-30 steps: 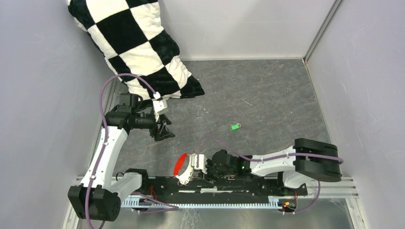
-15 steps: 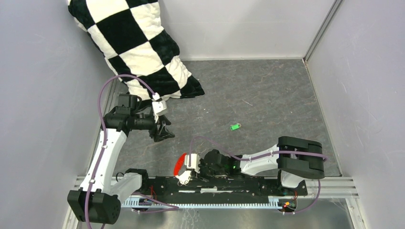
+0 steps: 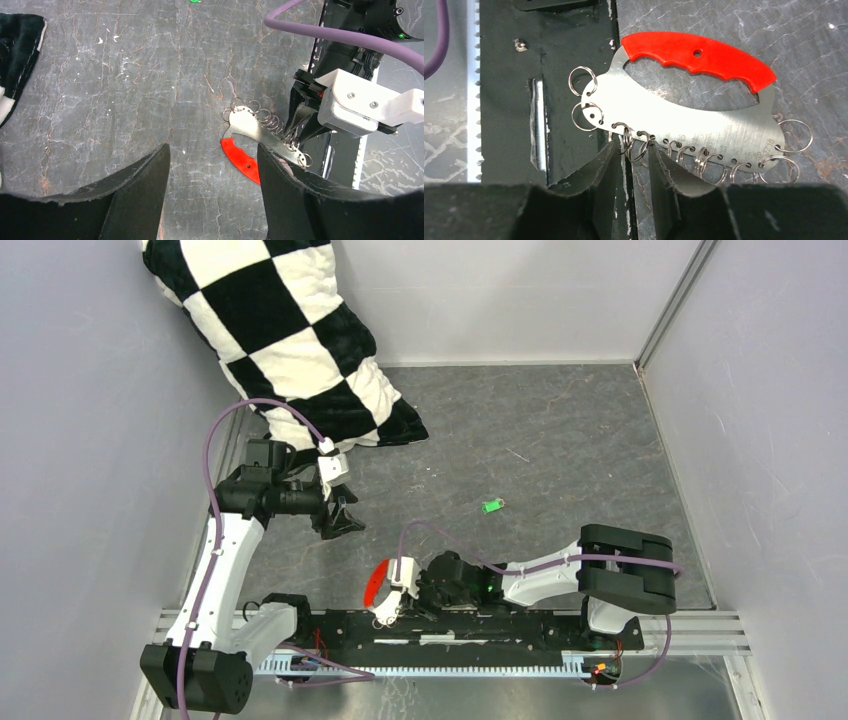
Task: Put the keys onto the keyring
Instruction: Pick up the keyring from the center of the board.
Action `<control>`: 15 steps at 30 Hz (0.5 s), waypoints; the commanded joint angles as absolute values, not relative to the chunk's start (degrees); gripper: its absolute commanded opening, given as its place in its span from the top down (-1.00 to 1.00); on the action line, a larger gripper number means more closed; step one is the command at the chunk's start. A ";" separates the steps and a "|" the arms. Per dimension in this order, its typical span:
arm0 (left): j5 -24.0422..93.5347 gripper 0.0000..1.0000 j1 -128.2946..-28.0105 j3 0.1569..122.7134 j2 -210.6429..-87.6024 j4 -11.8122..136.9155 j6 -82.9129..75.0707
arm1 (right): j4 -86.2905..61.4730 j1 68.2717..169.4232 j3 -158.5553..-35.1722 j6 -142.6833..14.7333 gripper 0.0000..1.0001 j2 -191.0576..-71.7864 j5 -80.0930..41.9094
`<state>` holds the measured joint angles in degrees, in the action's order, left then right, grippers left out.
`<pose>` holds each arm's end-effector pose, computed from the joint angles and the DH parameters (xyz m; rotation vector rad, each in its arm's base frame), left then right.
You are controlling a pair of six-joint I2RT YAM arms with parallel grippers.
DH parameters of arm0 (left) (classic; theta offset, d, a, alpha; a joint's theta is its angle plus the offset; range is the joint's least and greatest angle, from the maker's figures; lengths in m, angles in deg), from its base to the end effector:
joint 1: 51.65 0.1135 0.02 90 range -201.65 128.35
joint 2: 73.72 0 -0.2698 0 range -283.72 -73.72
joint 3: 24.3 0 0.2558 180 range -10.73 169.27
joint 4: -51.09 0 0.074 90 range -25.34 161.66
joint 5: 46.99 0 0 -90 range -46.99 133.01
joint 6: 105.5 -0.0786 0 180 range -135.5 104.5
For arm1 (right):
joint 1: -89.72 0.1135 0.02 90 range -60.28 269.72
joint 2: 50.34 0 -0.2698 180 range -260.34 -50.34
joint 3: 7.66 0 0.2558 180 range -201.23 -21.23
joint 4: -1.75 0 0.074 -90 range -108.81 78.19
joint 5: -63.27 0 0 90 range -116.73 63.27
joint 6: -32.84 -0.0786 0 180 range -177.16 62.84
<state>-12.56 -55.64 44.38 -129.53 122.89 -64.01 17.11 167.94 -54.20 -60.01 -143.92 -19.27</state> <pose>0.1739 -0.0771 0.2922 1.2431 1.8031 -0.8285 0.0595 0.3354 0.1158 -1.4571 1.7508 0.9382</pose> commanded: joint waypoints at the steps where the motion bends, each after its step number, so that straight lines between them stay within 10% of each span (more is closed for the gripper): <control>1: -13.74 -0.41 -55.75 44.42 -128.84 123.39 -66.65 | 19.27 167.60 -53.19 -62.25 0.26 -142.36 -15.74; 15: -14.22 -0.41 -55.76 44.74 -128.91 124.20 -67.56 | 22.00 160.79 -50.67 -65.81 0.07 -138.45 -3.85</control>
